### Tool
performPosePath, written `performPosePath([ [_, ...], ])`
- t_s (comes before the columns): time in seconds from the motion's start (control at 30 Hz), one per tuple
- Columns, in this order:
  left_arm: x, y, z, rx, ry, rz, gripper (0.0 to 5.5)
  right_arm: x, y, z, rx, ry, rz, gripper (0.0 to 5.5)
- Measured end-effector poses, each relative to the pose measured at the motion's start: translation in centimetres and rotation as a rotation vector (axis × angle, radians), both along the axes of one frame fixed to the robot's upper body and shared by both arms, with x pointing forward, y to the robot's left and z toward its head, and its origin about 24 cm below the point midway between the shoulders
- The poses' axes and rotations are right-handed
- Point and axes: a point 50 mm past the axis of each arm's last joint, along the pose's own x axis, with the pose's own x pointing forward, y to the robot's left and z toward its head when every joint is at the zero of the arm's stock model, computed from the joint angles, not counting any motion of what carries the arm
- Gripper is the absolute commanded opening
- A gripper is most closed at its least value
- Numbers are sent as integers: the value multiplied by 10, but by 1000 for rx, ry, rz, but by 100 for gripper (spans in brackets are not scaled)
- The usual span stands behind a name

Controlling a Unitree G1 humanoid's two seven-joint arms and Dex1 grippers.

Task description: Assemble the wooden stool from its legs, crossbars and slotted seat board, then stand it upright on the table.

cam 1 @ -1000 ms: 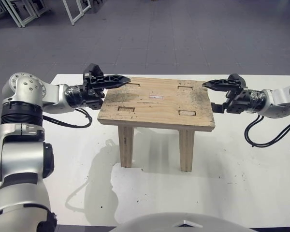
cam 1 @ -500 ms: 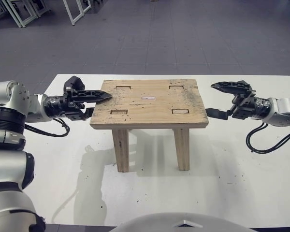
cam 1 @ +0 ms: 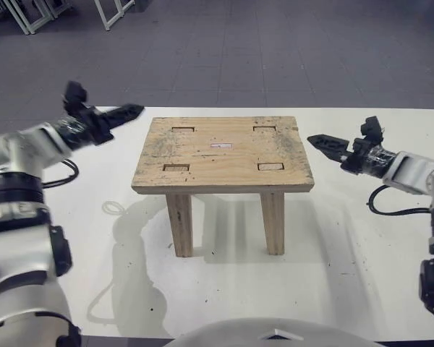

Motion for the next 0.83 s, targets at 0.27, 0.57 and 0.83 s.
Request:
performPosePath([
  [0.27,-44,-106,-117,330,-121,392,391,-15,69,-63,-506,-399,-345,549],
  [0.57,-46,-115,-105,358,-208,427,391,-20,59,-67,-549,-423,-442,549],
  [0.83,-46,-111,-99,361,-227,447,391,-20,58,-63,-572,-442,-472,549],
])
